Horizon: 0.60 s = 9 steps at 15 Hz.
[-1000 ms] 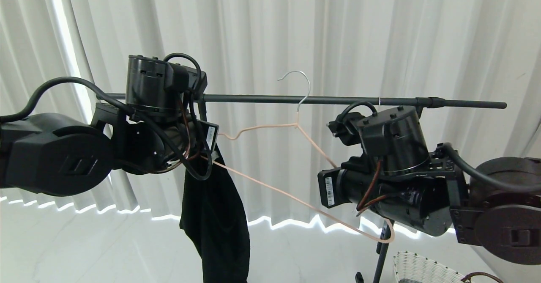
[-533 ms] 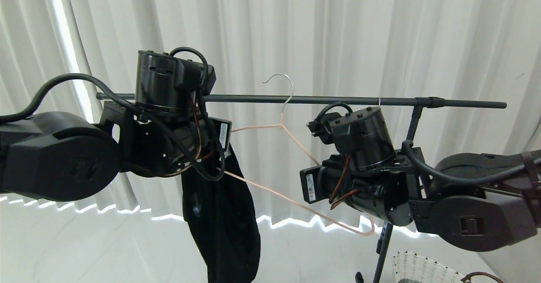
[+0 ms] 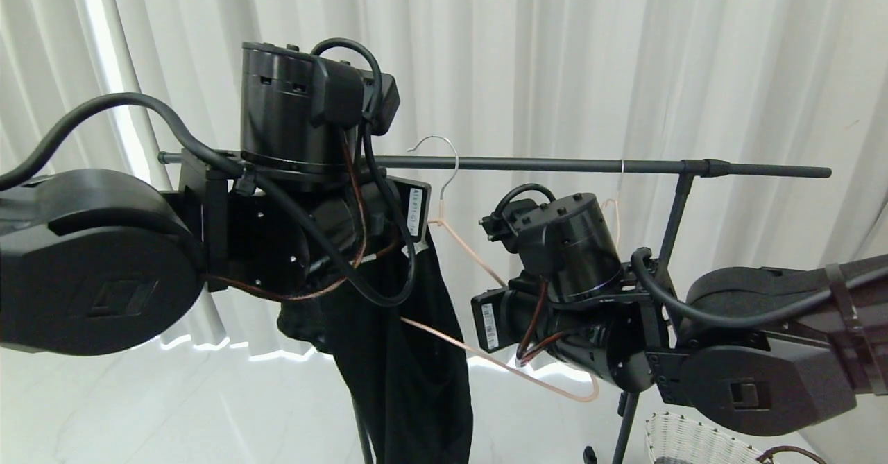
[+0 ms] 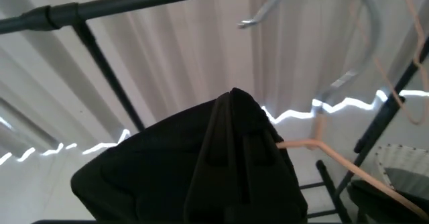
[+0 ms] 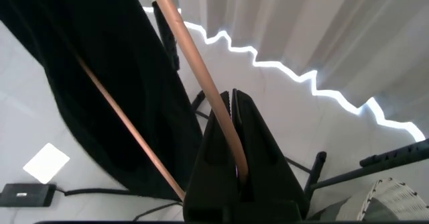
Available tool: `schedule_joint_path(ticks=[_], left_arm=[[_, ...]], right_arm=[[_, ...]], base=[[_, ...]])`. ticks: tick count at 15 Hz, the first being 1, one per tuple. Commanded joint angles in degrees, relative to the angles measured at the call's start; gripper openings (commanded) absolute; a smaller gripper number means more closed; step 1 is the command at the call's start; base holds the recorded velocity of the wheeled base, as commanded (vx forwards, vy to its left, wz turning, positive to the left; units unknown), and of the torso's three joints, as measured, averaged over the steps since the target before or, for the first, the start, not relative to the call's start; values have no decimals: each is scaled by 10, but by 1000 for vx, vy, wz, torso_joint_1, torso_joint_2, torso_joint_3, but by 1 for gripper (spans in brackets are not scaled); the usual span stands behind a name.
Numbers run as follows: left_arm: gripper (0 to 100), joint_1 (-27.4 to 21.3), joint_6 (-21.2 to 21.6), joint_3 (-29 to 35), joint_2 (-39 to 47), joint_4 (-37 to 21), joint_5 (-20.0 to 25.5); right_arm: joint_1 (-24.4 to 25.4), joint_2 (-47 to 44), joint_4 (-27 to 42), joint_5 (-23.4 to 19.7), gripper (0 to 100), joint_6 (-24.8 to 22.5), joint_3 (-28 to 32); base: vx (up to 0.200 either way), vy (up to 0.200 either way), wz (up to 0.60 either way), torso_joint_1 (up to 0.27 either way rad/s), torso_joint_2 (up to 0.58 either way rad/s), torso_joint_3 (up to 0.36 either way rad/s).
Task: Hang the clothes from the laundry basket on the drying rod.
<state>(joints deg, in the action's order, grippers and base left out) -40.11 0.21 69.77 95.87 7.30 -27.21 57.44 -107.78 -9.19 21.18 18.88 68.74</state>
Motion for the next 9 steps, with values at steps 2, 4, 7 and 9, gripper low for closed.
schedule_joint_path(ticks=[2,4,7,9], left_arm=[[0,-21,1,2,-5,0,0],[0,-22,1,0,-6,2,3],[0,-19,-2,3,-8,4,12],[0,-19,-2,1,-20,4,22]], right_arm=[[0,2,-2,16,0,1,0],[0,6,-6,20,0,2,-2],[0,7,-36,20,0,1,-3],[0,6,-52,37,0,2,-5]], base=[[0,0,0,0,0,0],[0,0,0,0,0,0],[0,0,0,0,0,0],[0,0,0,0,0,0]])
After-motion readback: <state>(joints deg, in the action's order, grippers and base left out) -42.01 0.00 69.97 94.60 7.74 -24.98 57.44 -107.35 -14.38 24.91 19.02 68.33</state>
